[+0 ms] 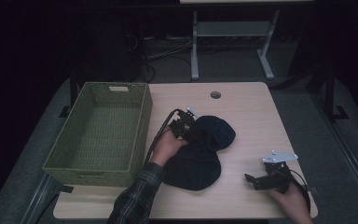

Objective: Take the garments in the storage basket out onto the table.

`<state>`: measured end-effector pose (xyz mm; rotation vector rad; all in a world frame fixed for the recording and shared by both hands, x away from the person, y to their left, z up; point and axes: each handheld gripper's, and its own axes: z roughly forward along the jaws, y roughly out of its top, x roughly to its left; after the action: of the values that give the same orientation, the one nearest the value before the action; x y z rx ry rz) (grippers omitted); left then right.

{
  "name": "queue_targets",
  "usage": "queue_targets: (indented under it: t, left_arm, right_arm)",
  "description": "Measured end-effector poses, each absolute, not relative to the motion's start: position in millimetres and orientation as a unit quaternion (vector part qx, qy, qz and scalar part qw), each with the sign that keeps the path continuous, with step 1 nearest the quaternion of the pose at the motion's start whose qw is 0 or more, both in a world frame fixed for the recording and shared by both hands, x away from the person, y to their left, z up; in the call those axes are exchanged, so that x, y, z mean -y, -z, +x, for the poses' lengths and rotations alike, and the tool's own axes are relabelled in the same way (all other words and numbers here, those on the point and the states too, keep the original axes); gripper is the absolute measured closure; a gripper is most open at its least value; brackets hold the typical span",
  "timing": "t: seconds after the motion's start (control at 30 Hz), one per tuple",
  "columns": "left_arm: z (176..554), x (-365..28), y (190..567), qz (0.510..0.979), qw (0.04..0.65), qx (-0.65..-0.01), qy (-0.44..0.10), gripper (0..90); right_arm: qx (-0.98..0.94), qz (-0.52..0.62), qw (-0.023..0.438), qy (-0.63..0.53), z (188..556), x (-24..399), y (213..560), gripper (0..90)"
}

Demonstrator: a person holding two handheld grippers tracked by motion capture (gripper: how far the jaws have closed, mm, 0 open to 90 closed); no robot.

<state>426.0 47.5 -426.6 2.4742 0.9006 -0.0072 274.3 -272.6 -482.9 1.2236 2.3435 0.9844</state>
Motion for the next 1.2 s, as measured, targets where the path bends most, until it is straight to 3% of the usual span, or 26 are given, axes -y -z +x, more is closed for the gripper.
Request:
queue_targets:
  t: [0.27, 0.53, 0.8, 0.9, 1.07, 1.2]
  left_arm:
    - [426.9, -54.3, 434.4, 0.905, 0.254, -0.34, 0.0, 70.3]
    - [420.4, -63.3, 415.2, 0.9, 0.267, -0.345, -0.021, 43.6]
    - [397.7, -73.8, 386.6, 0.897, 0.281, -0.336, -0.063, 31.2]
    - [385.0, -79.1, 376.2, 0.894, 0.292, -0.333, -0.071, 33.2]
    - [363.3, -86.0, 373.4, 0.895, 0.309, -0.316, -0.052, 53.5]
    - [349.5, -89.8, 381.0, 0.899, 0.31, -0.307, -0.036, 64.0]
  right_arm:
    - [-0.82, 0.428, 0.16, -0.344, 274.3, 272.6, 482.9, 2.2]
    - [-0.82, 0.428, 0.16, -0.344, 274.3, 272.6, 482.9, 2.2]
    - [-0.82, 0.428, 0.16, -0.344, 274.3, 272.6, 482.9, 2.2]
    - [-0.82, 0.428, 0.16, -0.344, 274.3, 272.6, 482.9, 2.2]
    - [-0.82, 0.428, 0.16, -0.344, 274.3, 272.6, 482.9, 2.2]
    - [-0.82, 0.428, 0.16, -0.344, 274.3, 272.6, 482.9, 2.2]
